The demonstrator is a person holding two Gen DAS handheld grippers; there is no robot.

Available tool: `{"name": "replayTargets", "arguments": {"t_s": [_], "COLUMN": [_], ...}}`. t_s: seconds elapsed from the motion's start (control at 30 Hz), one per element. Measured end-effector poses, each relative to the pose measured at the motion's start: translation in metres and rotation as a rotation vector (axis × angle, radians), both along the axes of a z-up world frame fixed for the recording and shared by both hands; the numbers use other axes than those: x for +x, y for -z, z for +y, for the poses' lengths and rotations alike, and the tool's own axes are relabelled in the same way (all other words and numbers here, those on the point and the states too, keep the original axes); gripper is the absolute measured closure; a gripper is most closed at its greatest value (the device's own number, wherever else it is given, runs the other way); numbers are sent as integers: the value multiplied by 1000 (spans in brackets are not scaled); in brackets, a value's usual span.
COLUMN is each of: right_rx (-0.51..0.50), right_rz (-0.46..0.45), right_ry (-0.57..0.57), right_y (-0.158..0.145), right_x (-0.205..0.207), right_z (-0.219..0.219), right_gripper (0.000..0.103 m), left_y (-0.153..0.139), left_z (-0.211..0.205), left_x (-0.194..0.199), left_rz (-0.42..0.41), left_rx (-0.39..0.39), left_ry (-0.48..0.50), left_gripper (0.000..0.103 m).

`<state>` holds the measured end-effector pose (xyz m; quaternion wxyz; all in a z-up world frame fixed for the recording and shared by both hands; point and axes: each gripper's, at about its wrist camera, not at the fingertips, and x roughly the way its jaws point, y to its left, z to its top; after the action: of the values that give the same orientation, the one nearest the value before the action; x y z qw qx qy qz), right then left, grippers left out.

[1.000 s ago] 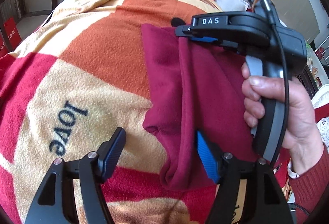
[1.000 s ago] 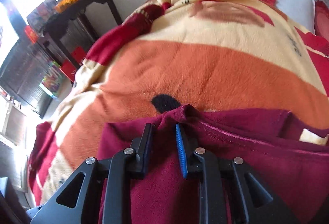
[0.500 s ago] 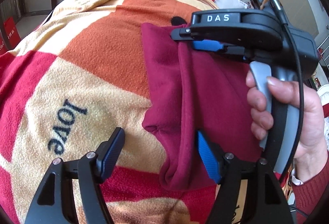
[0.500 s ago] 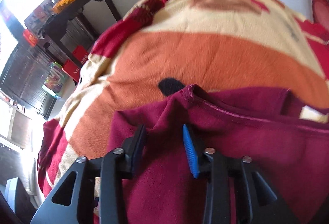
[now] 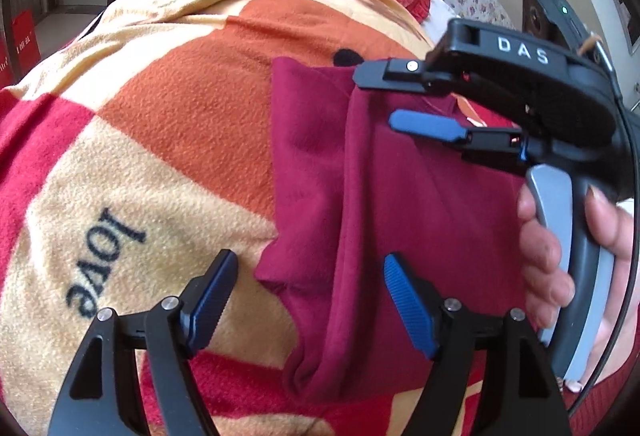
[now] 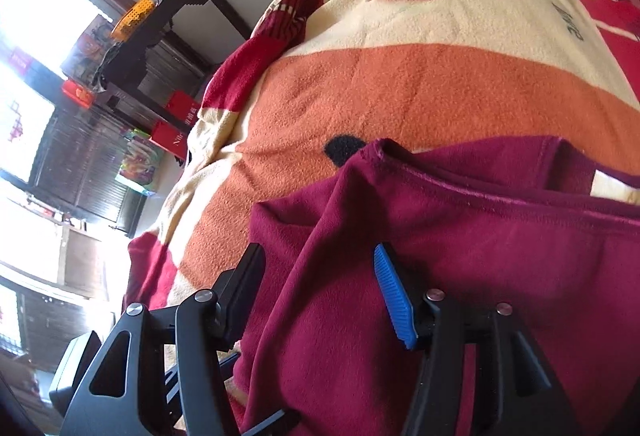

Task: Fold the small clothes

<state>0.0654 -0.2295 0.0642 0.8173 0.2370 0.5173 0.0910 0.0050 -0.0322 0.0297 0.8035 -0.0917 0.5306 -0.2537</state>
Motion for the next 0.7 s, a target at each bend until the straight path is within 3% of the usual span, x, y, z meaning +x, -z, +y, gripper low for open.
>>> {"name": "replayTargets", "arguments": {"t_s": [0.13,0.27,0.33,0.53,0.7], "right_rx": [16,49,62,61,-18], "right_rz": [9,34,44,97,140], "right_ry": [-3,-1,8,8,-109], "right_y": [1,1,1,2,-3], "right_x": [-1,1,3,14,31], "right_z": [-1,-3,-4,1,26], "right_gripper": [65,65,64,55,45], "left_y": [1,2,0,-20,-21], "left_z": [-7,-9,-8,-20,-30], "left_x": [2,6,3,-13,-12], "left_rz": [-7,2,7,-129,-128], "left_rx": [-1,-58,-119,-96,-75], "left_ry": [0,4,2,70,83], "left_gripper": [28,55,61,65,65]}}
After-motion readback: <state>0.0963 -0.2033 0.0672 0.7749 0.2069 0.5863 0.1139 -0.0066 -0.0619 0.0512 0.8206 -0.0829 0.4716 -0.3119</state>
